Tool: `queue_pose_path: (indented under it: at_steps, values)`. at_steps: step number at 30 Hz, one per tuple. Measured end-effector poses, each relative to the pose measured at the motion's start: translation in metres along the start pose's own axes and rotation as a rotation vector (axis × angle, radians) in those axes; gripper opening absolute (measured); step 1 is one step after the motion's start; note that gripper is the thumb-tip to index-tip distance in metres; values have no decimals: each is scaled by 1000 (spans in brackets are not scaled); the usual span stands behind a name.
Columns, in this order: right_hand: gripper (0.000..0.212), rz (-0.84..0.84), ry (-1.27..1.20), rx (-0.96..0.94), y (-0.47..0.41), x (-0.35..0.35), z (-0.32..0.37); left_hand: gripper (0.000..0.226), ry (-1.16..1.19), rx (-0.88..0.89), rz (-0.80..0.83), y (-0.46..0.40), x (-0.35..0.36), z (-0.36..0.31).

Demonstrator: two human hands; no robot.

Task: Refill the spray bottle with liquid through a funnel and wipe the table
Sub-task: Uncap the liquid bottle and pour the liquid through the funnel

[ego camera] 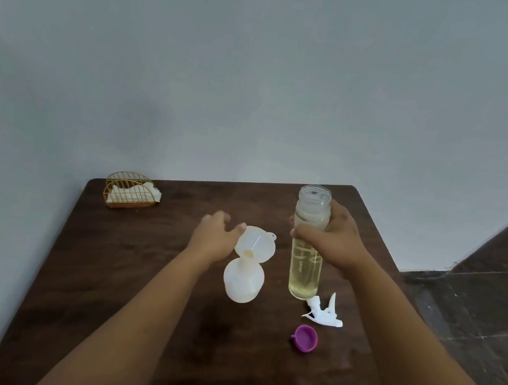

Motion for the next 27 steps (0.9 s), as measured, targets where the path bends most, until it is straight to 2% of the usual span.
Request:
queue_pose_path:
  at_steps: [3,8,12,16,22,27]
  values:
    - [33,13,65,0,-12,2,-18,39,307,-175,62,5,21,19]
    - [36,90,232,-111,-24,18,-40,18,408,-161,-43,9,25,26]
    - [38,174,279,-232,-28,34,-43,19,487,-156,-93,13,26,30]
    - [38,165,403,-310,-39,38,-49,23,482,-159,-124,15,25,32]
    - [40,186,577,-343,-53,39,-53,23,495,-145,-130,16,29,36]
    - [42,218,677,-355,-55,44,-53,34,532,-140,-135,18,29,33]
Point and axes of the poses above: each hand's wrist, its own y-axis away from the middle knuckle, its own x-axis out of the palm, z = x × y, the point moved 7 cm from there along -y, towards the middle knuckle, and after that the axes turned 2 degrees about y, right-handed, at the moved point
